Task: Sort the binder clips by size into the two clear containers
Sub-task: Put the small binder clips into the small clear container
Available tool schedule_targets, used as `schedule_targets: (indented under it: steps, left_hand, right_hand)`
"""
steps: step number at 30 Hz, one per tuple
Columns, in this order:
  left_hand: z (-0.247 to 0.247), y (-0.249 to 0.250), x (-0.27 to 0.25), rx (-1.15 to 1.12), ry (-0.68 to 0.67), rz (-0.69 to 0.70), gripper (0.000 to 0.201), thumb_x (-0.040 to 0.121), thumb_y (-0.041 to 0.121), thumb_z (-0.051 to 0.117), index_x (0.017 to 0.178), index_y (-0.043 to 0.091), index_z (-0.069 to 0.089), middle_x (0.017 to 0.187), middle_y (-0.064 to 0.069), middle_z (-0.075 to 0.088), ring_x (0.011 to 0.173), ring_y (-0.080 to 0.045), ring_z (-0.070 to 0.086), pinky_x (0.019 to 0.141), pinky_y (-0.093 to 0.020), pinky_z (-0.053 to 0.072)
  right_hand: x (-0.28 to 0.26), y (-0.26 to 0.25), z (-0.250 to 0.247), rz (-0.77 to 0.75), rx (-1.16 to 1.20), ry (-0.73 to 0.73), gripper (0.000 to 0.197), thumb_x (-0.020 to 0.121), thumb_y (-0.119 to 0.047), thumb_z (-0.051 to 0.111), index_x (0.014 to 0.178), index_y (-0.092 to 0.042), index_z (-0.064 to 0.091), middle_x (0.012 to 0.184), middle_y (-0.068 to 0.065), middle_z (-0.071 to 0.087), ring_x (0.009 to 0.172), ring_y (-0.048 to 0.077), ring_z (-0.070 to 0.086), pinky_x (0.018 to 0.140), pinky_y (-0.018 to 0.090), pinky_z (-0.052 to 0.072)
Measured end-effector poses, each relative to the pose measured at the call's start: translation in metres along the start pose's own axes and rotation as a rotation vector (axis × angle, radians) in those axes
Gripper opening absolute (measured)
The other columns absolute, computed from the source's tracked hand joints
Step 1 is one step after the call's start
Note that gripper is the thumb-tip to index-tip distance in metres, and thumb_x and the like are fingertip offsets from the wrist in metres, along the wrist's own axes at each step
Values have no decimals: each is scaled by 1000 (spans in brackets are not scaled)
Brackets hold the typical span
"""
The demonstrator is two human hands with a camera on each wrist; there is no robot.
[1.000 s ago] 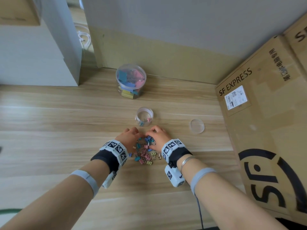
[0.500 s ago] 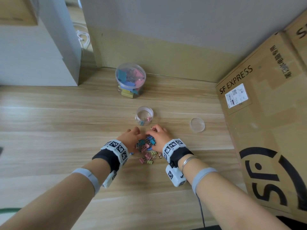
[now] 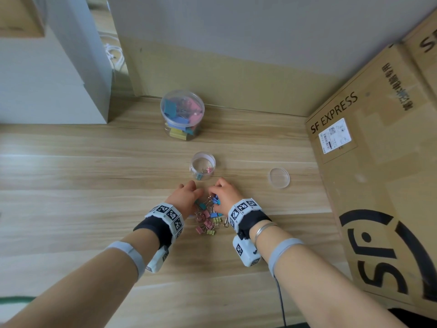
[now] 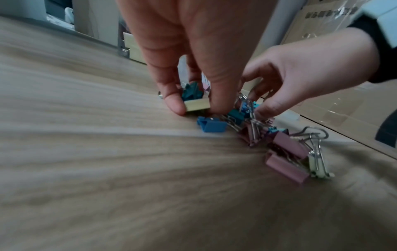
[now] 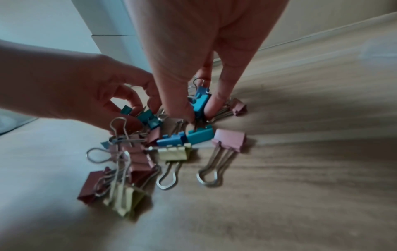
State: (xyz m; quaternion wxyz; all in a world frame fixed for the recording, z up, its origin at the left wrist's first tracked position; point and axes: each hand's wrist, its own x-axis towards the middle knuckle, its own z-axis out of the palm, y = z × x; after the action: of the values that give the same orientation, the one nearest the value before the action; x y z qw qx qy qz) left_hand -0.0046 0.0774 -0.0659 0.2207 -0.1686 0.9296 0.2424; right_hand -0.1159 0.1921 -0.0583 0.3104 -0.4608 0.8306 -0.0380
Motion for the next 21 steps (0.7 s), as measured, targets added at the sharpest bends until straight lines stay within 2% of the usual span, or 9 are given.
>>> schedule_targets:
  steps: [4,7,9,12,15,17,21]
  left_hand:
    - [-2,-4,0,-121,43,-21,33,82,8,56,116,9,54,123,-12,47,106,-31,51,87,-33,44]
    - [-4,-6,-1,-184,72,-27,33,79,5,58,111,6,55,117,-13,49,98,-33,56,77,-31,44]
    - [-5,-7,-2,-228,101,-25,31,77,3,59,108,5,56,115,-13,51,94,-33,57,73,-28,41]
    - [-9,-5,-5,-275,160,4,26,76,1,60,102,2,57,111,-14,53,87,-32,58,72,-30,44]
    - [-21,2,-9,-317,251,56,23,74,-2,59,97,0,59,107,-16,55,78,-27,54,69,-31,45]
    - [-36,9,-8,-339,329,100,22,72,-4,60,94,-2,60,104,-16,57,79,-28,55,68,-29,43]
    - [-69,20,5,-352,441,110,25,73,-1,64,97,-1,59,106,-14,55,85,-26,54,73,-23,41]
  right_hand:
    - [-2,3,-2,-1,69,30,29,79,-8,65,108,-9,62,117,9,49,102,23,53,80,23,40]
    - [-3,2,-4,6,96,56,27,80,-6,63,106,-9,62,113,9,53,99,24,55,81,27,45]
    - [-3,2,-5,14,110,59,27,81,-3,60,107,-8,61,111,10,56,95,25,57,77,28,46]
    - [-2,1,-6,24,111,60,27,81,-1,59,107,-10,61,111,10,57,90,23,56,73,26,46]
    - [-1,0,-6,27,110,54,33,82,-3,60,114,-8,60,114,11,57,99,27,58,79,28,46]
    - [0,-1,-6,30,103,53,36,81,-4,60,116,-8,59,115,13,58,102,28,58,85,30,47]
    - [1,-3,-5,37,97,72,29,79,-4,60,107,-10,61,109,13,61,97,28,60,85,34,51]
